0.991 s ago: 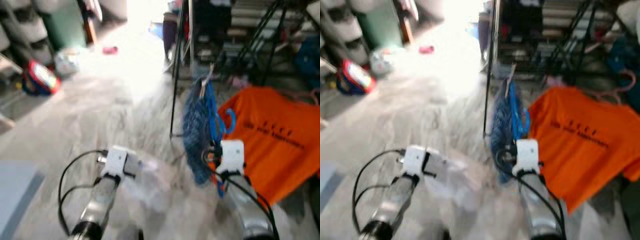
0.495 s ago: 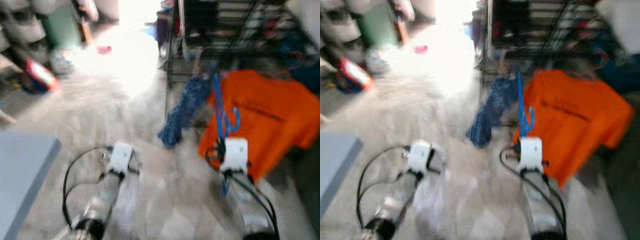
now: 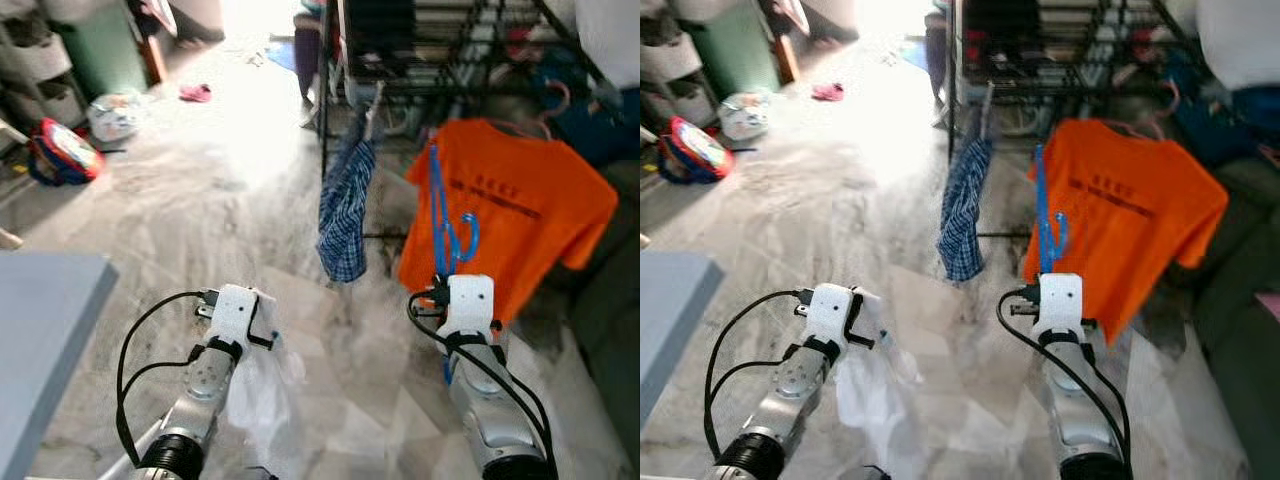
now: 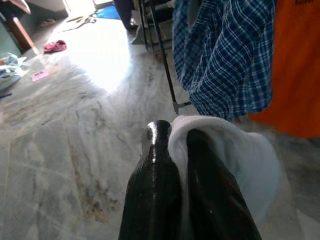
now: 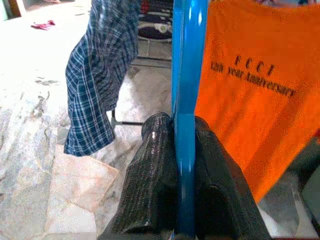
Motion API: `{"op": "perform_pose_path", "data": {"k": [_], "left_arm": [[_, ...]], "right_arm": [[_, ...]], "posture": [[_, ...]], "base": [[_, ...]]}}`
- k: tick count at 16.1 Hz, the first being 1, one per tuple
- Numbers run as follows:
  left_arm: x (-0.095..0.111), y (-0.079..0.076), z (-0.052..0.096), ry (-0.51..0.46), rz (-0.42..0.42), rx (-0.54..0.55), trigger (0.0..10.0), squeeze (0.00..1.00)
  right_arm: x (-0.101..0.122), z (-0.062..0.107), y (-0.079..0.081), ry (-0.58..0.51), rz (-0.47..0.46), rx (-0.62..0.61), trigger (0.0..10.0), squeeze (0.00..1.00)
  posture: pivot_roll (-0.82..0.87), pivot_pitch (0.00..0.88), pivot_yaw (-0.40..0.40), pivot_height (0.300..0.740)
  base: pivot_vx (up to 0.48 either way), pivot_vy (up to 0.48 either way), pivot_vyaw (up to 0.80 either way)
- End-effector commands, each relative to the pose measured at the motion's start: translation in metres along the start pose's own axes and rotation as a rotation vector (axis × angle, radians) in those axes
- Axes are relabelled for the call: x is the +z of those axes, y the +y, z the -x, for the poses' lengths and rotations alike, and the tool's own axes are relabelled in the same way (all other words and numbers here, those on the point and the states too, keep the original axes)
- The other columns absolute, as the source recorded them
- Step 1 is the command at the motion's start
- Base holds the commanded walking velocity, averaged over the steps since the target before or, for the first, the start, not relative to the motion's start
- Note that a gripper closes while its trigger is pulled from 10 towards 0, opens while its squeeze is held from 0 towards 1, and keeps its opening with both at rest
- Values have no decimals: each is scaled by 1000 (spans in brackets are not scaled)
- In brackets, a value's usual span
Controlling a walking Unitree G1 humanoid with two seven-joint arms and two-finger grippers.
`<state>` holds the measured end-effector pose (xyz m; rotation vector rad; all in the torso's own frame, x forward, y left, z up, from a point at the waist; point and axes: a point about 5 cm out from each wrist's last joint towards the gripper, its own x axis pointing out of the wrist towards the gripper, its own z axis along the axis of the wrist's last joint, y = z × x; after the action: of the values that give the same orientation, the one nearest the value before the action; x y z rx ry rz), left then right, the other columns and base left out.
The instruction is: Hang hanger
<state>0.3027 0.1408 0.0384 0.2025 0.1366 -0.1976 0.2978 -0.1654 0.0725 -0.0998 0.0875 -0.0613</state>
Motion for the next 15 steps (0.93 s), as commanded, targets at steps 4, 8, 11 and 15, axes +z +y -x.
{"op": "perform_pose_path", "data": {"k": [4,8,11,15], "left_arm": [[-8,6,7,5,0,33,10000,0],[-43,14,26,145,9,59,10000,0],[-54,21,31,208,2,75,10000,0],[-49,21,25,195,16,93,10000,0]], "right_arm": [[-24,8,0,121,10,43,10000,0],[-64,24,0,251,-6,113,10000,0],[-84,29,-10,350,-108,62,10000,0],[-85,29,-6,333,-123,64,10000,0]], "posture": [[90,174,-13,740],[89,182,-7,740],[94,179,2,740],[99,177,-3,740]], "base": [[0,0,0],[0,0,0],[0,0,0],[0,-61,0]]}}
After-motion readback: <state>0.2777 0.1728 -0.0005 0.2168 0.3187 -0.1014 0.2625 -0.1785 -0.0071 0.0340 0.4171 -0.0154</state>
